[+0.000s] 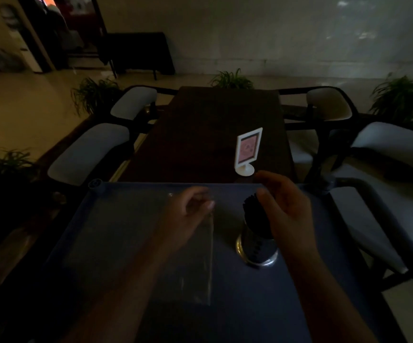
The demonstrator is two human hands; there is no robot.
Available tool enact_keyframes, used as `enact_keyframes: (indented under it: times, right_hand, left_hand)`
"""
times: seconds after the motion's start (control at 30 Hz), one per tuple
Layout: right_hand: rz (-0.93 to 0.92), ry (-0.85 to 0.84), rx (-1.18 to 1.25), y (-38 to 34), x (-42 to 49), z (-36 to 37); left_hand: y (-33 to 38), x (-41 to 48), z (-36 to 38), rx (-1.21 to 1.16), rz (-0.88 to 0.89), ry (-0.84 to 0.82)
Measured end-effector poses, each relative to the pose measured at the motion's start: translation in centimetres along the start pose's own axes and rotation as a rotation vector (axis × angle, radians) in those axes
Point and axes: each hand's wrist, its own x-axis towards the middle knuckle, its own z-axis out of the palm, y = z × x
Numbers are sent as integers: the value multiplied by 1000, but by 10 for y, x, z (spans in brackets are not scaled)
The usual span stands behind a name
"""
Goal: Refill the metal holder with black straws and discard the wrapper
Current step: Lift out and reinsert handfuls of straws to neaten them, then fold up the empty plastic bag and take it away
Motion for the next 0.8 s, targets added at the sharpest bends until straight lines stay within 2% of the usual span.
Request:
enact_keyframes:
  times: [0.13,0.33,0.43,0.6,0.73,0.8]
  right_hand:
    - [64,-80,110,2,-16,44]
    - [228,0,165,24,-29,102]
    - [370,19,157,38,-32,119]
    - [586,-30,-69,85,-36,131]
    - [739,-107,-423,134,-42,127]
    - [816,-142,-505,151,-48,125]
  left_hand:
    - [-5,-6,-38,8,23,-27]
    - [-30,-10,-83,-3,30,-59]
    - [-48,-11,-94,-26,-4,-76]
    - [-91,-13,-93,29,-135,-124]
    - [-133,-14,-83,173,-347,-125]
    - [-151,-17,-77,269,-450,-96]
